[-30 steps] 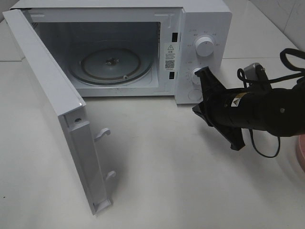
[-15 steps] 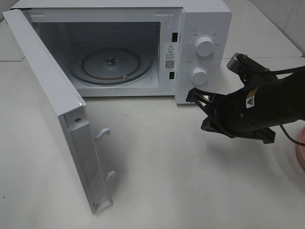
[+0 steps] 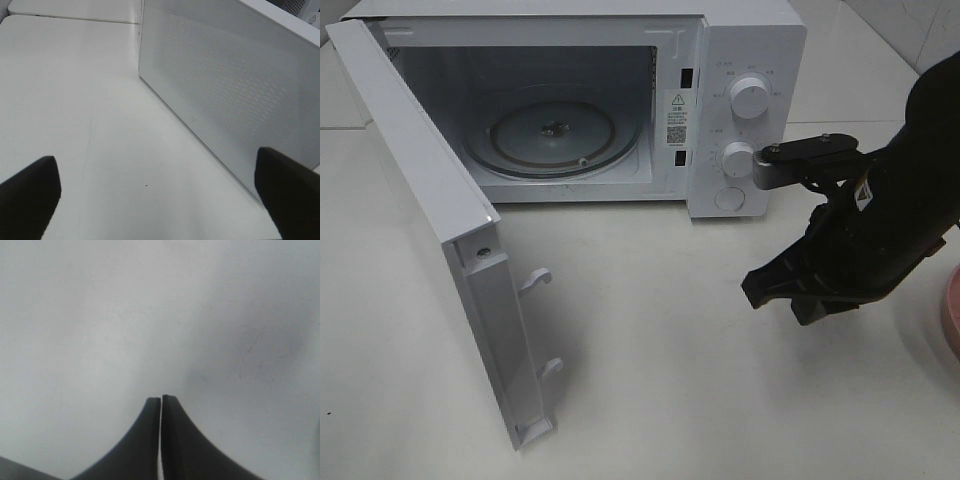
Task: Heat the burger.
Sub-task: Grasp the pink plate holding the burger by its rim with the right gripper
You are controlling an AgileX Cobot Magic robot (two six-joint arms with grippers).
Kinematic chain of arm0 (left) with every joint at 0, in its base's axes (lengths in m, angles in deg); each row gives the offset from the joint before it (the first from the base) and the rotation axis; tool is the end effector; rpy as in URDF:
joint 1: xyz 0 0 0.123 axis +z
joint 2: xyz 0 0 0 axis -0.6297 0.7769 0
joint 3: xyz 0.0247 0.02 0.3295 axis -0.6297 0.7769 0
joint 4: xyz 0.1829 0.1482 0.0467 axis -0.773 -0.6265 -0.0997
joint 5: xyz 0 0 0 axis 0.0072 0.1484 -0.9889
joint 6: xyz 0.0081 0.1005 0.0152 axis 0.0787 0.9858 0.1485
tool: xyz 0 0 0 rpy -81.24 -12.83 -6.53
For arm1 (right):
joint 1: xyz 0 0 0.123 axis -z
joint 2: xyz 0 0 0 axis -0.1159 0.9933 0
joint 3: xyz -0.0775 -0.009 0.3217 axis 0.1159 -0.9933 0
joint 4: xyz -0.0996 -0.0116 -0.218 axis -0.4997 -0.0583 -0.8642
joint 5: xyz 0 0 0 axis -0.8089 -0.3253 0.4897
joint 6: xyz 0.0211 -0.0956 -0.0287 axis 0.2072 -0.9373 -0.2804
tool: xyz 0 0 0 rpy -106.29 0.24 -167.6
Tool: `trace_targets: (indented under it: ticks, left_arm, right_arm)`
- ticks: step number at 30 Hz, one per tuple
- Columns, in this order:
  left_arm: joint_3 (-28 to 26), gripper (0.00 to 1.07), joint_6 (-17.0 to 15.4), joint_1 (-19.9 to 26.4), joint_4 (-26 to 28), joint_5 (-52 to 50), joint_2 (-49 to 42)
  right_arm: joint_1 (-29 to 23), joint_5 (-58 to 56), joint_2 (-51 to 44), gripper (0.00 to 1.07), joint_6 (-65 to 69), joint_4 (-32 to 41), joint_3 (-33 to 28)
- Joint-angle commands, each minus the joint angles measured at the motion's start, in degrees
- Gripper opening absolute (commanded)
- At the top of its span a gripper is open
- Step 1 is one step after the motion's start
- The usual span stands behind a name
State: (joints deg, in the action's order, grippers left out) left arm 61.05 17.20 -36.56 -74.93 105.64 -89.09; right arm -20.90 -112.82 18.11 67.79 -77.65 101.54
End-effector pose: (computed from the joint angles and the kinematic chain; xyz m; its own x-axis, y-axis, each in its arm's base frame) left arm -0.0513 -0.0156 0.2683 -0.4304 -0.0270 -0.9022 0.0714 0.9954 -0.0638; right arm 0.2349 0.1216 0.2321 -0.8926 -0.3095 -0.3278 -0.3397 0.9398 0.0375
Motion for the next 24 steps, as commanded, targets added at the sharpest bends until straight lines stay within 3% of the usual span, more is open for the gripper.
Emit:
trace_targets:
  ticks: [1, 5, 8, 10, 11, 13, 14, 15, 16, 18, 21, 24]
  left_arm:
    - [0.1, 0.98, -0.2, 0.0, 0.3, -0.2, -1.1]
    - [0.1, 0.98, -0.2, 0.0, 0.3, -0.2, -1.1]
    - [0.1, 0.98, -0.2, 0.0, 0.3, -0.2, -1.1]
    - [0.1, 0.98, -0.2, 0.0, 0.3, -0.2, -1.1]
    - [0.1, 0.98, -0.2, 0.0, 0.3, -0.2, -1.1]
    - [0.1, 0.98, -0.2, 0.0, 0.3, -0.2, -1.1]
    - [0.1, 0.98, -0.2, 0.0, 0.3, -0.2, -1.1]
    - [0.1, 0.98, -0.2, 0.0, 0.3, -0.2, -1.1]
    - [0.1, 0.98, -0.2, 0.0, 0.3, -0.2, -1.1]
    - [0.1, 0.98, -0.2, 0.0, 0.3, -0.2, -1.1]
    - [0.1, 0.98, -0.2, 0.0, 0.3, -0.2, -1.1]
    - [0.1, 0.98, -0.2, 0.0, 0.3, -0.2, -1.1]
  right_arm:
    - [1.7, -5.7, -0.4, 0.06, -5.5, 0.0, 1.0]
    - [4.8, -8.4, -0.4, 0.10, -6.4, -0.2, 1.0]
    - [8.3, -11.2, -0.4, 0.19, -7.7, -0.3, 1.0]
    - [11.8, -13.2, -0.4, 0.35, -10.1, -0.4, 1.0]
    - [11.8, -13.2, -0.4, 0.35, -10.1, -0.4, 1.0]
    - [15.0, -14.3, -0.4, 0.55, -12.7, -0.5, 1.0]
    - [15.0, -14.3, -0.4, 0.55, -12.7, -0.5, 1.0]
    - [16.8, -14.5, -0.4, 0.69, -13.9, -0.7, 1.0]
    - [16.8, -14.5, -0.4, 0.69, -13.9, -0.7, 1.0]
    - [19.8, -14.4, -0.4, 0.85, -14.0, -1.5, 1.0]
    - [22.9, -14.3, -0.4, 0.92, -14.0, -1.5, 1.0]
    - [25.4, -13.7, -0.4, 0.91, -14.3, -1.5, 1.0]
